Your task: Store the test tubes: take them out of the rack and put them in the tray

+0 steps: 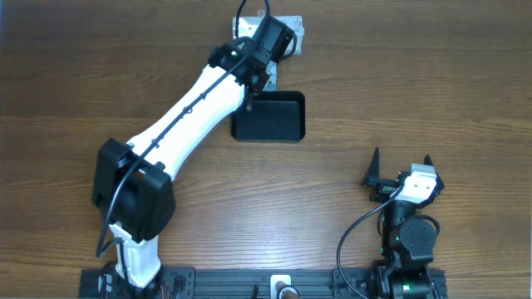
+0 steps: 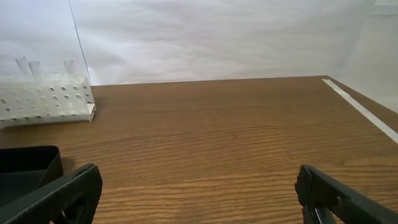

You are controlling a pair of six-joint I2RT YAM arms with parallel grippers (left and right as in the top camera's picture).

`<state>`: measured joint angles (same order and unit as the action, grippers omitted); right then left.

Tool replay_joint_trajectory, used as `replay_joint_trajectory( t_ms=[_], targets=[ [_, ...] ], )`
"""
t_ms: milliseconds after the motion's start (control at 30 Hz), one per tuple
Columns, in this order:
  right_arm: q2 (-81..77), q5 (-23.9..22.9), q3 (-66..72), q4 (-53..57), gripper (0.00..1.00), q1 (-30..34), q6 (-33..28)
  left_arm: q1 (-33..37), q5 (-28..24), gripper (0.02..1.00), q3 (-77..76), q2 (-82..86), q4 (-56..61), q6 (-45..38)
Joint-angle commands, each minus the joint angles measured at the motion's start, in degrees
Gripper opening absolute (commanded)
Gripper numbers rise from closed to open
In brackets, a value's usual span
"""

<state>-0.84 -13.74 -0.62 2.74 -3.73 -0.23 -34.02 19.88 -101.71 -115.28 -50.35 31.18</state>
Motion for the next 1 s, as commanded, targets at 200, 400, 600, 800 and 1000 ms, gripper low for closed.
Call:
replay_joint_trajectory(
  t_ms=[200,400,600,800,1000],
  targets=[
    [0.5,-0.7,0.3,0.1,0.993,0.4,-0.3,0.1,-2.5,0.095,0.2,-3.8,-2.8,1.2],
    [0.5,-0.7,0.3,0.1,0.993,0.4,-0.3,0.8,-2.9,0.088,0.2,-6.4,-4.7,1.2],
    [0.5,-0.7,0.3,0.1,0.991,0.4,-0.3,0.9,-3.2,0.091,0.2,-8.5,-5.7,1.2],
    [0.5,-0.7,0.3,0.1,0.991,0.4,-0.3,1.6,-4.5,0.093,0.2,-10.0,-6.1,1.2],
    [0.5,-0.7,0.3,0.1,0.991,0.4,-0.2,2.3,-5.3,0.102,0.2,-11.2,-6.1,1.2]
  ],
)
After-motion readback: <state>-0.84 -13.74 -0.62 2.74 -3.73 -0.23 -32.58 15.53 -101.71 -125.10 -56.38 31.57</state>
